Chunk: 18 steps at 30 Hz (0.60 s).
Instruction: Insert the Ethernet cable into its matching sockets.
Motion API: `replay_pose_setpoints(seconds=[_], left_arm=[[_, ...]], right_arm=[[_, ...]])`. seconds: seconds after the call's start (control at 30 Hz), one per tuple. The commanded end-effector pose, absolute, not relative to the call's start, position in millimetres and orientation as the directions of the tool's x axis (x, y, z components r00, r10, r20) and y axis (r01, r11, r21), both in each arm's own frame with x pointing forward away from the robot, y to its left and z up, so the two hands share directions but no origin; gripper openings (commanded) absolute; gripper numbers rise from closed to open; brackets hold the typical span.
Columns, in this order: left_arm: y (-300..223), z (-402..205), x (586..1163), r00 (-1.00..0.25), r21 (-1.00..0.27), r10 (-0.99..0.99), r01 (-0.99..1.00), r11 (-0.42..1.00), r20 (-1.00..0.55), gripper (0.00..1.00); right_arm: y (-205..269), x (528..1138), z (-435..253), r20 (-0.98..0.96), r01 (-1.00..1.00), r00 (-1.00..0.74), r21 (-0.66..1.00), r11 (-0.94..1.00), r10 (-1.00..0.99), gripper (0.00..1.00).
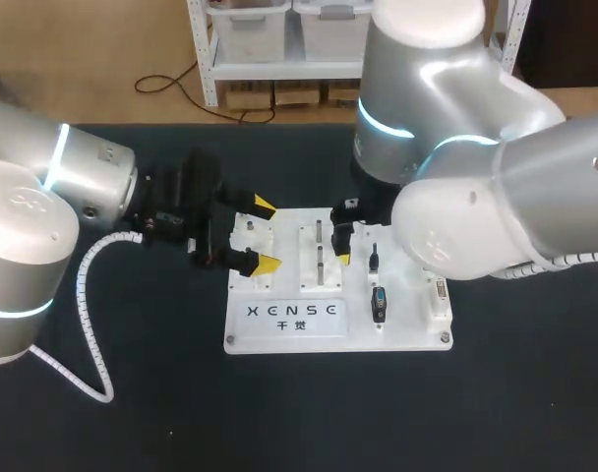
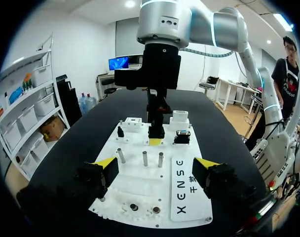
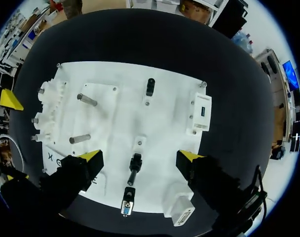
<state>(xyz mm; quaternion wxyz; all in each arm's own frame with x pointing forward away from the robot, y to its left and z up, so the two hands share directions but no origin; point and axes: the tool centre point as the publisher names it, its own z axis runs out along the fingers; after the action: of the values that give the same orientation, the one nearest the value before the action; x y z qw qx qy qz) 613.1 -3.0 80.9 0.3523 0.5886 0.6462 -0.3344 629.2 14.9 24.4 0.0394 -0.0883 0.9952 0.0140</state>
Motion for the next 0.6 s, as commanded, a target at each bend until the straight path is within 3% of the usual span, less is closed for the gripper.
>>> replay_pose_setpoints(seconds=[0.03, 0.2, 0.23, 0.27, 0.3, 0.4, 0.47, 0.5, 0.6], left_arm=[[-2.5, 79.7, 612.5, -0.057, -0.015, 0.521, 0.996, 0.085, -0.851, 1.00], [-2.5, 79.7, 612.5, -0.057, -0.015, 0.521, 0.996, 0.085, -0.851, 1.00], [-2.5, 79.7, 612.5, -0.057, -0.015, 0.521, 0.996, 0.085, -0.851, 1.00], [-2.5, 79.7, 612.5, -0.057, -0.015, 0.521, 0.996, 0.085, -0.851, 1.00], [-2.5, 79.7, 612.5, -0.057, -0.015, 0.521, 0.996, 0.085, -0.851, 1.00], [-2.5, 79.7, 612.5, -0.057, -0.015, 0.521, 0.996, 0.085, -0.851, 1.00], [-2.5, 79.7, 612.5, -0.057, -0.015, 0.521, 0.996, 0.085, -0.851, 1.00], [-2.5, 79.7, 612.5, -0.057, -0.015, 0.521, 0.996, 0.085, -0.851, 1.00], [-2.5, 79.7, 612.5, -0.057, -0.015, 0.521, 0.996, 0.085, -0.851, 1.00]], right_arm=[[16.9, 627.0, 20.7, -0.088, -0.164, -0.983, 0.014, 0.986, -0.162, 1.00], [16.8, 627.4, 19.8, -0.089, -0.155, -0.984, 0.014, 0.988, -0.153, 1.00], [16.8, 627.5, 19.7, -0.089, -0.154, -0.984, 0.012, 0.988, -0.152, 0.96], [16.9, 627.5, 19.7, -0.090, -0.150, -0.985, 0.011, 0.989, -0.148, 0.67], [16.9, 627.6, 19.7, -0.090, -0.149, -0.985, 0.011, 0.989, -0.147, 0.46], [16.9, 628.0, 19.5, -0.091, -0.143, -0.986, 0.008, 0.990, -0.141, 0.31], [17.0, 628.1, 19.5, -0.091, -0.139, -0.986, 0.008, 0.990, -0.138, 0.07], [17.5, 628.4, 19.5, -0.090, -0.138, -0.987, 0.009, 0.990, -0.137, 0.00], [18.6, 628.7, 19.2, -0.087, -0.139, -0.987, 0.011, 0.990, -0.138, 0.00]])
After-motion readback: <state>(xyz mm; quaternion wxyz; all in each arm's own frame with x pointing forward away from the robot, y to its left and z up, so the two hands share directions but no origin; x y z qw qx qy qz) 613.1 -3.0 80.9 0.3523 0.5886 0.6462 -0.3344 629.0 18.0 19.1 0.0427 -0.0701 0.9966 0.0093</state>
